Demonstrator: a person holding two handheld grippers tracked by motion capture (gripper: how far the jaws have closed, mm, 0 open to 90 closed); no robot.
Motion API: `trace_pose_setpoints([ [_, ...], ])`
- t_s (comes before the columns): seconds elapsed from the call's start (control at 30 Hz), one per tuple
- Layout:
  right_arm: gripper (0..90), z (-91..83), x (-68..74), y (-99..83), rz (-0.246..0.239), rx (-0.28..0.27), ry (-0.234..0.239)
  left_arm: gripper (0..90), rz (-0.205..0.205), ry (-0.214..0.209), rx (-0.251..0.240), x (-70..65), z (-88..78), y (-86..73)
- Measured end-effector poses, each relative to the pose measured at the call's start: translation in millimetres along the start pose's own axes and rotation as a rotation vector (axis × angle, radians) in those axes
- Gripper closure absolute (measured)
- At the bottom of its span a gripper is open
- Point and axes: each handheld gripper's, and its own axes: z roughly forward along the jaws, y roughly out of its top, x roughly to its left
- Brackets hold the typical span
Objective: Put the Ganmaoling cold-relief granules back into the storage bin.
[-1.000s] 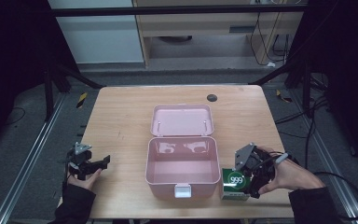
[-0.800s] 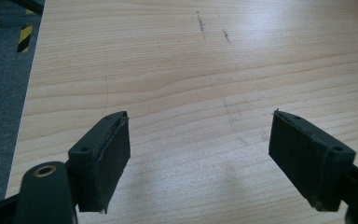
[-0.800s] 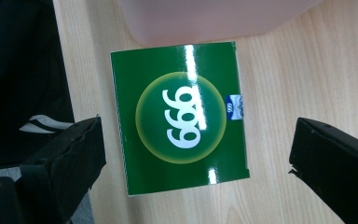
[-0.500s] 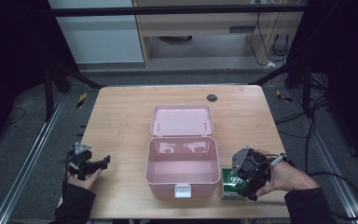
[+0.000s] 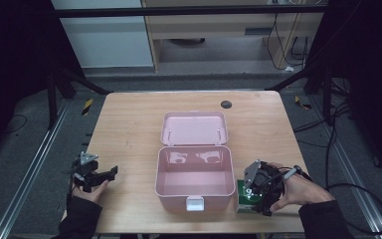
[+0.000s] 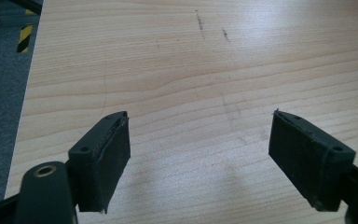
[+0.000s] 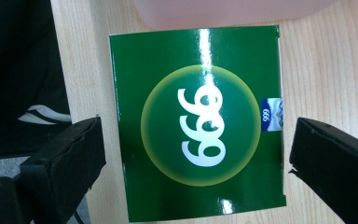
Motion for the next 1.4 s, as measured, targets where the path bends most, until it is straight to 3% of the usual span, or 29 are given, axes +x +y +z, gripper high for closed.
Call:
trace_pose_setpoints([
  [0.97,5.2,25.7,-3.5,-2.3,0.016,0.007,0.036,20.2,0.009,0.003,0.007,-0.3,1.9,-0.1],
  [1.4,12.9,33.7,-6.2,-4.2,0.030,0.005,0.057,20.4,0.006,0.002,0.010,0.2,2.6,-0.2],
])
